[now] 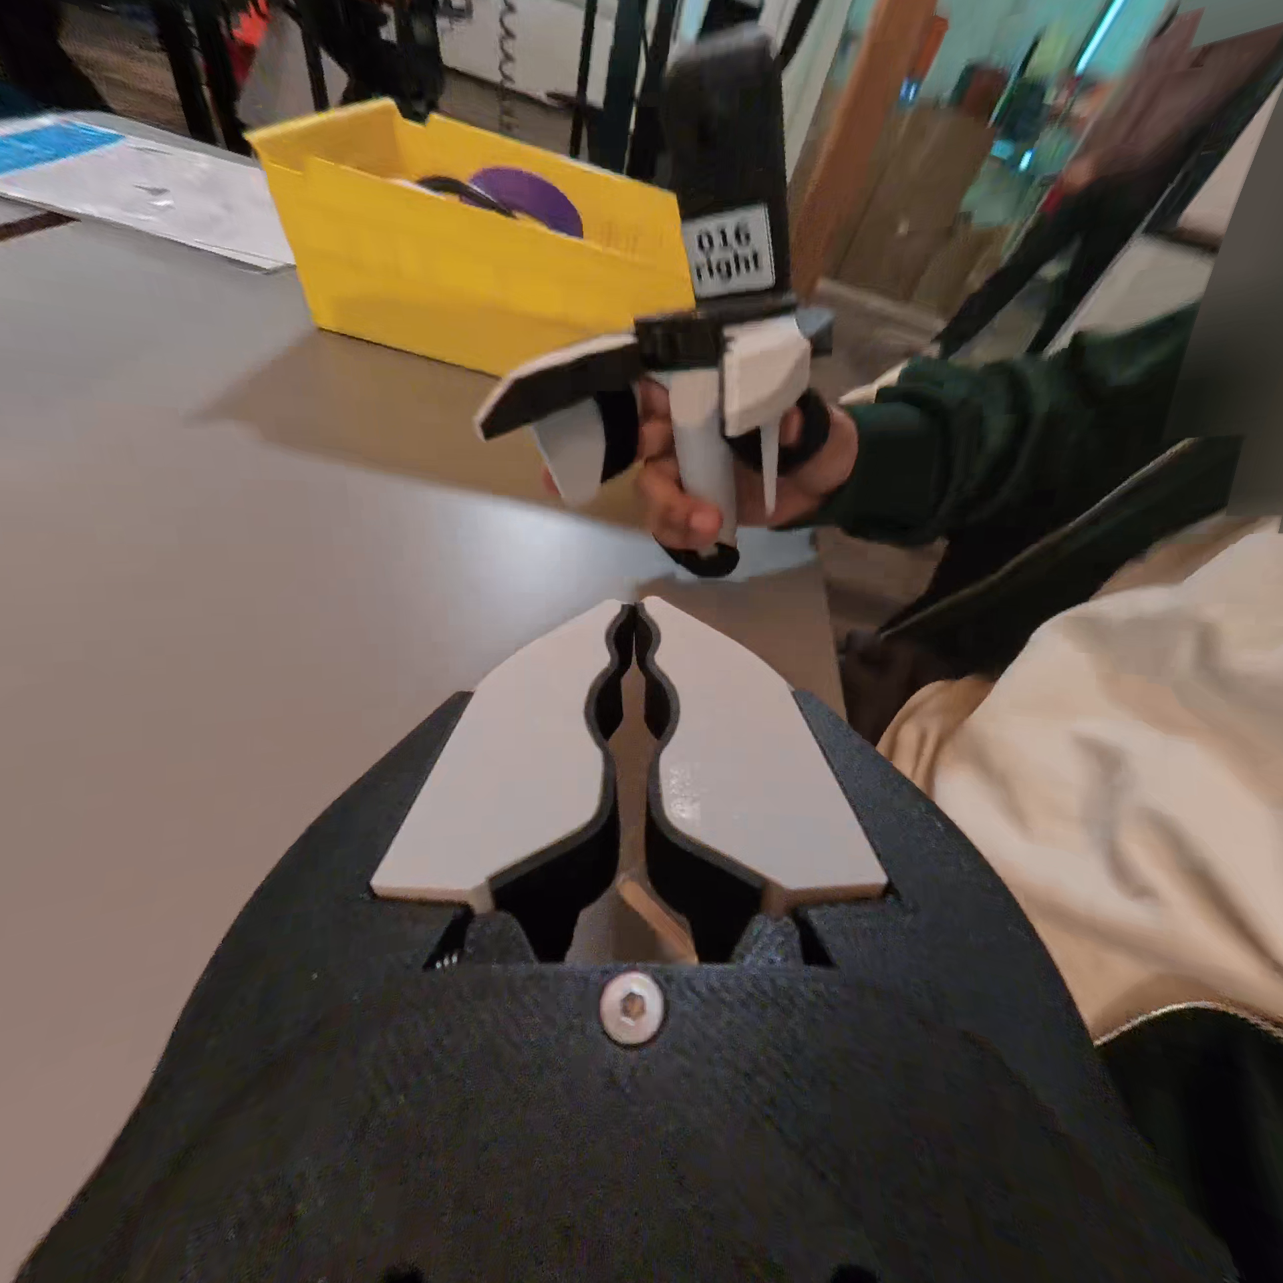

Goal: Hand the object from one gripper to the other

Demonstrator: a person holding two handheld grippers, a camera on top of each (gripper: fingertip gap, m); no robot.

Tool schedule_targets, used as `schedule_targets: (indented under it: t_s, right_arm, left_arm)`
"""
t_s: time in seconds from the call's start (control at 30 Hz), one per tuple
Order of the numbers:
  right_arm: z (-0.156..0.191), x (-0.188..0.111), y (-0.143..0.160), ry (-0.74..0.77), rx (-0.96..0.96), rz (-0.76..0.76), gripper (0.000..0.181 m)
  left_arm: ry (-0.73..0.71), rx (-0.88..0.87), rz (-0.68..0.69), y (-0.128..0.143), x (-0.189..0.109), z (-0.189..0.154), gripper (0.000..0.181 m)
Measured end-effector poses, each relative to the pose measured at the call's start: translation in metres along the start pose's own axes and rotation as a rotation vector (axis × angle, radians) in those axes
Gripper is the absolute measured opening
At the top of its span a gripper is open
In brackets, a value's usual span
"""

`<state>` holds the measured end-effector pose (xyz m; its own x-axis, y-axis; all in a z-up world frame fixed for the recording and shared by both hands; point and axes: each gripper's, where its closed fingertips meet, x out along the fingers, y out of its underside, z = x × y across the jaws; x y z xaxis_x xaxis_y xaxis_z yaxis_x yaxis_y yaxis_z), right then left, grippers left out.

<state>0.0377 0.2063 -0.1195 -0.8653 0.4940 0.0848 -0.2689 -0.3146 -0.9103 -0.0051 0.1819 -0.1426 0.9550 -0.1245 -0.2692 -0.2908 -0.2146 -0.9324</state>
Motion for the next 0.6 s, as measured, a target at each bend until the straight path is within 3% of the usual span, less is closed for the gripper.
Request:
schedule_targets:
  t_s: [0.1,0.23,0.33,0.47,0.6]
  right_arm:
    - [0.000,0.001,0.001,0.000,0.000,0.002,0.080]
    - [0.004,0.004,0.005,-0.001,-0.033,0.030,0.080]
    - [0.008,0.006,0.009,-0.002,-0.071,0.055,0.081]
    - [0.010,0.005,0.009,-0.012,-0.051,0.046,0.080]
    - [0.005,0.004,0.007,-0.011,-0.010,0.025,0.080]
  left_arm:
    - [-0.022,-0.052,0.018,0.006,-0.007,0.014,0.000]
    - [-0.011,-0.070,0.071,0.019,0.001,0.015,0.030]
    - [0.036,-0.096,0.088,0.019,-0.003,0.003,0.040]
    - [0.171,-0.055,0.102,0.018,-0.041,-0.040,0.064]
    - [-0.108,0.087,0.213,0.062,-0.075,-0.044,0.073]
